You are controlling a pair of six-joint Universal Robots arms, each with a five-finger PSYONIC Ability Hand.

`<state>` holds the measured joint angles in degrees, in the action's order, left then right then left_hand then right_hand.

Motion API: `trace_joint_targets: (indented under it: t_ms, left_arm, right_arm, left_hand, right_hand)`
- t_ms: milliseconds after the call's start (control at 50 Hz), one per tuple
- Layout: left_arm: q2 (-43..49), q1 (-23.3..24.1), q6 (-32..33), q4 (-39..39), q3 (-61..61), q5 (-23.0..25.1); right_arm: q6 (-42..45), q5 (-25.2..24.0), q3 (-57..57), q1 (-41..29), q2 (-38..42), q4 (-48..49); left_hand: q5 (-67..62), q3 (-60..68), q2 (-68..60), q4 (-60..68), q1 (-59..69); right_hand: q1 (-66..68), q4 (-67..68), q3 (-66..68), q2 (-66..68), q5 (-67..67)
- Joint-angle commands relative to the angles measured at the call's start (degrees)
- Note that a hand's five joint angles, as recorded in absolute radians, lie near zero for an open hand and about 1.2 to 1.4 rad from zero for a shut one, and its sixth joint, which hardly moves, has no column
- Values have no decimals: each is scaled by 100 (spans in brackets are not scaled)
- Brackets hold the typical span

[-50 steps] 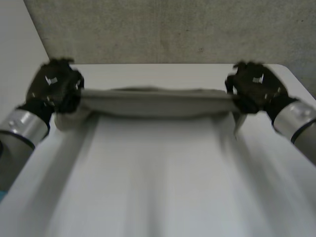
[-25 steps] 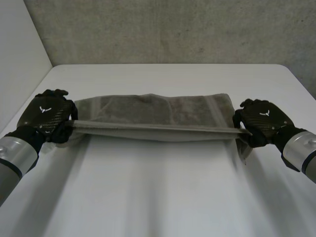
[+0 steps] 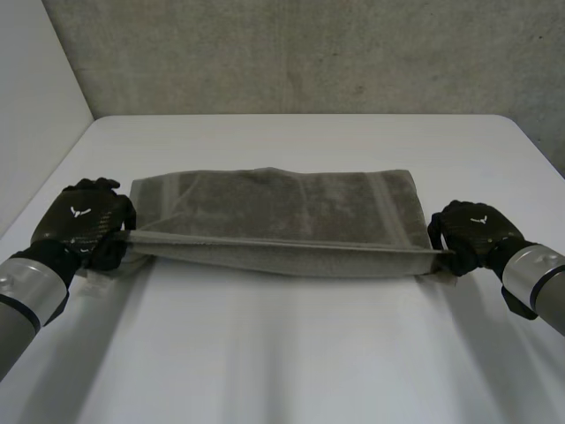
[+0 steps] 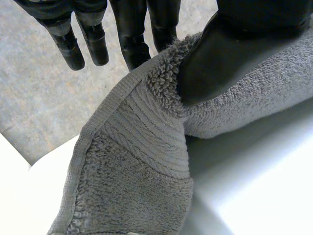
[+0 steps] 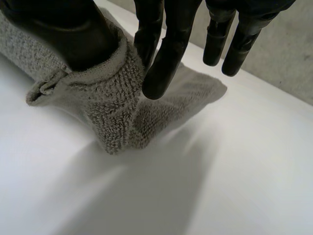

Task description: Fold the towel.

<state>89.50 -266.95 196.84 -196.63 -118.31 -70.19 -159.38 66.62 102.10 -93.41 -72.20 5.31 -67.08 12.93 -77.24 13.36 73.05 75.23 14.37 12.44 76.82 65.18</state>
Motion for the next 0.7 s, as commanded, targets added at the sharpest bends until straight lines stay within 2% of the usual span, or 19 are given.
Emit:
trace_joint_targets:
  t_ms: [20, 180, 200, 300, 540, 620, 700]
  left_arm:
    - [418, -15, 47, -16, 36, -21]
    - [875, -41, 56, -25, 106, -30]
    - [911, -41, 56, -34, 115, -30]
    - [972, -32, 65, -34, 124, -30]
    - [1166, -32, 65, -25, 115, -39]
    - [1192, -32, 108, -7, 115, -47]
    - [1183, -23, 311, -7, 107, -65]
  right_arm:
    - [-102, -149, 21, 147, -575, -30]
    - [-102, -245, 12, 297, -734, -30]
    - [-93, -289, 29, 297, -734, -30]
    - [-58, -316, 47, 288, -725, -39]
    - [-49, -316, 64, 350, -734, -39]
    - [-41, -316, 82, 367, -734, -47]
    - [-41, -307, 73, 446, -743, -56]
  left_hand:
    - [-292, -293, -276, -336, 695]
    - [-194, -293, -178, -336, 598]
    - [772, -293, 789, -336, -369]
    - [1959, -293, 1975, -336, -1556]
    - [1724, -293, 1740, -336, -1321]
    - [901, -293, 918, -336, -498]
    - [967, -293, 983, -336, -564]
  right_hand:
    - [477, -437, -244, 318, 482]
    - [477, -437, -244, 318, 482]
    - [477, -437, -244, 318, 482]
    - [477, -437, -244, 318, 482]
    - [477, -437, -244, 318, 482]
    - [477, -437, -244, 318, 482]
    - [477, -437, -244, 318, 482]
